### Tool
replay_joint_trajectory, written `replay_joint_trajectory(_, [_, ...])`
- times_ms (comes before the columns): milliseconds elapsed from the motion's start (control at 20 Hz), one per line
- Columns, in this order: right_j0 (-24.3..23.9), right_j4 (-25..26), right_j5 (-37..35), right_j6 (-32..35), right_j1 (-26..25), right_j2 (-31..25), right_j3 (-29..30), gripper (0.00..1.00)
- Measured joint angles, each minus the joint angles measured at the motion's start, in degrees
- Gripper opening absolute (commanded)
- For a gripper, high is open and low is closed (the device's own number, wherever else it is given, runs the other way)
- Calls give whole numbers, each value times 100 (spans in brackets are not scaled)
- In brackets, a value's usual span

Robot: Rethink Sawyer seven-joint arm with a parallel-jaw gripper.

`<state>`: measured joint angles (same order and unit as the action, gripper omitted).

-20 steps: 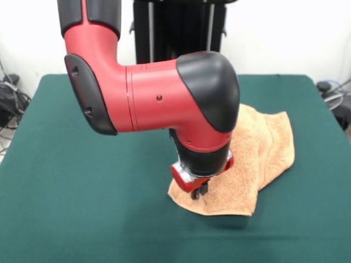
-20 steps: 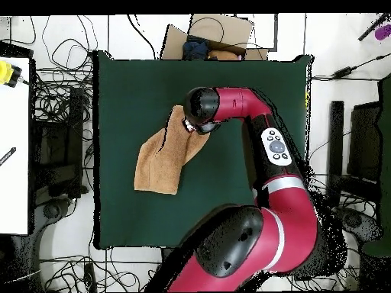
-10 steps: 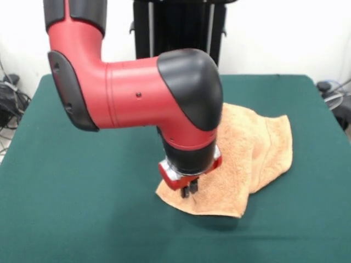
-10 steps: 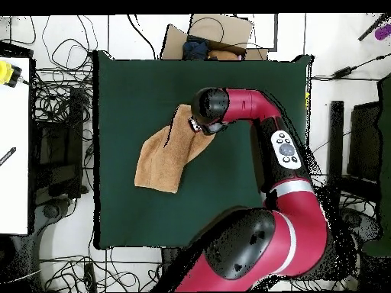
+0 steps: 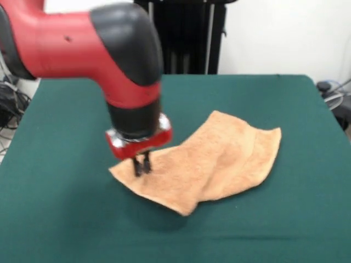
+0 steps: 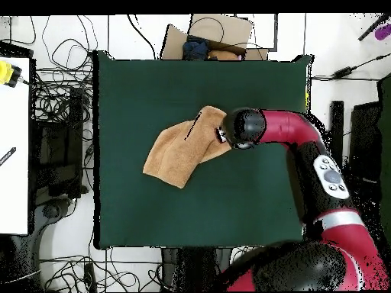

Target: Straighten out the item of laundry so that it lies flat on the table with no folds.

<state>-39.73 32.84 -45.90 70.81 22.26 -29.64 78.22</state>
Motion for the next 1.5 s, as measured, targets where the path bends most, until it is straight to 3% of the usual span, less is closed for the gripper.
replay_joint_trajectory(350, [-1021,41,1237,0,336,45,1078,0])
replay_joint_trajectory(800, [-1902,436,1580,0,578,119,2118,0])
replay_joint_trajectory(1100, [-1852,740,1851,0,790,468,2656,0])
replay_joint_trajectory(1300, [-1459,786,2234,13,994,856,3018,0])
replay_joint_trajectory(1500, [-776,614,2311,50,1332,1210,3362,0])
